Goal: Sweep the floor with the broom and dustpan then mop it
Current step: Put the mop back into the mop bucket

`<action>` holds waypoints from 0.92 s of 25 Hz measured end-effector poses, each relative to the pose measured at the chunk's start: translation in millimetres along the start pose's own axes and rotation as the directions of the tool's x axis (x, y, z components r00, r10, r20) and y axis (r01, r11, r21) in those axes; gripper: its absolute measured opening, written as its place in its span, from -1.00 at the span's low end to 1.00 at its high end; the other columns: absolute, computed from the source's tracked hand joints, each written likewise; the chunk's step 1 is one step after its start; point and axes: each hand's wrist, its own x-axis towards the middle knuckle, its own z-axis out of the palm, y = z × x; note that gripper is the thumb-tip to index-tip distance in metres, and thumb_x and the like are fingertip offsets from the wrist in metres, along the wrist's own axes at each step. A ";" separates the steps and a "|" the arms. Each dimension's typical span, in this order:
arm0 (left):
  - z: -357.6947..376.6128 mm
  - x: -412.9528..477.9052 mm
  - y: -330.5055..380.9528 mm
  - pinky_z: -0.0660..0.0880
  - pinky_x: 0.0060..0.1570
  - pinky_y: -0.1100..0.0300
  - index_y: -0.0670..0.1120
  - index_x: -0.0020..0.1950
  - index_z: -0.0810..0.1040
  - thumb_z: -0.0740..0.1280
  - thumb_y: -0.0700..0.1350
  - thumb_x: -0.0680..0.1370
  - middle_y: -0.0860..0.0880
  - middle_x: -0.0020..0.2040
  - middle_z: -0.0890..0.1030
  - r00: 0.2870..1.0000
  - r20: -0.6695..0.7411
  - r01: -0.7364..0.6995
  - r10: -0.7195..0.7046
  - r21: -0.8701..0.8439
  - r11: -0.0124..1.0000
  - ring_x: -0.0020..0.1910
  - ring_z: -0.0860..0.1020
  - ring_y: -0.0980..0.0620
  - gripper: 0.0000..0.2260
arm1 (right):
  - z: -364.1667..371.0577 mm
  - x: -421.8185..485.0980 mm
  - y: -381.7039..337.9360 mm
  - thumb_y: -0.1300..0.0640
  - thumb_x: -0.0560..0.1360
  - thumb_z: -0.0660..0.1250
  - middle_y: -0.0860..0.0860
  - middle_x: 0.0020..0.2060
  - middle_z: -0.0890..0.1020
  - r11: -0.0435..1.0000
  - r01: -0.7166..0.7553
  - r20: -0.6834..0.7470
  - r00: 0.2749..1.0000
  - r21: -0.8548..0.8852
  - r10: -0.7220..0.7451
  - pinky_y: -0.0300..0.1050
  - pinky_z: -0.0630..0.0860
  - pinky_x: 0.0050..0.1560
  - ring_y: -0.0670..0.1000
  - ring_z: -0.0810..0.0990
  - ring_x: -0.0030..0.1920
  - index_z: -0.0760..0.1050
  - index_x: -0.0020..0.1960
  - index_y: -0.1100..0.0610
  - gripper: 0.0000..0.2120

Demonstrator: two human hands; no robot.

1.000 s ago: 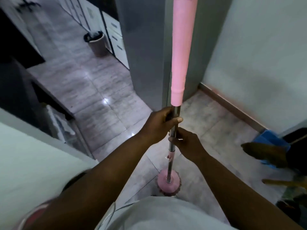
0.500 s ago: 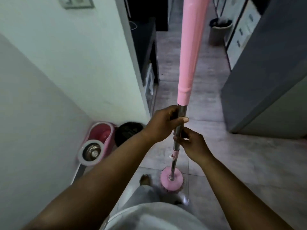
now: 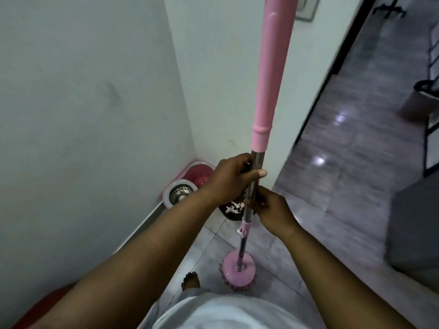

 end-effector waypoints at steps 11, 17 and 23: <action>-201.9 15.4 -80.1 0.58 -0.01 -0.16 -0.17 0.06 0.56 0.40 -0.03 0.54 -0.16 -0.08 0.65 0.984 -0.171 0.049 -0.057 -0.050 0.998 -0.08 0.65 -0.14 -0.78 | 142.6 137.6 -115.0 0.05 0.54 0.36 -0.20 -0.02 0.65 0.994 0.084 0.109 0.991 -0.070 -0.076 -0.48 0.39 -0.13 -0.19 0.57 -0.03 0.54 0.17 -0.14 -0.78; -263.4 58.3 -101.8 0.59 -0.01 -0.14 -0.12 0.10 0.57 0.39 0.00 0.54 -0.13 -0.07 0.65 0.972 -0.226 0.064 -0.067 -0.019 0.998 -0.07 0.64 -0.11 -0.77 | 176.0 215.9 -147.6 0.02 0.53 0.36 -0.03 0.09 0.68 0.991 0.099 0.083 0.992 -0.084 -0.092 -0.41 0.36 -0.12 -0.11 0.58 -0.03 0.55 0.20 -0.04 -0.75; -302.2 124.6 -139.4 0.58 0.04 -0.13 -0.17 0.13 0.55 0.38 0.00 0.55 -0.16 -0.01 0.64 0.967 -0.227 0.130 -0.117 0.043 0.991 -0.02 0.63 -0.12 -0.72 | 199.7 305.9 -148.0 0.00 0.54 0.36 -0.06 0.09 0.68 0.995 0.083 0.095 0.992 -0.056 -0.078 -0.59 0.30 -0.30 -0.27 0.54 -0.18 0.55 0.20 -0.04 -0.75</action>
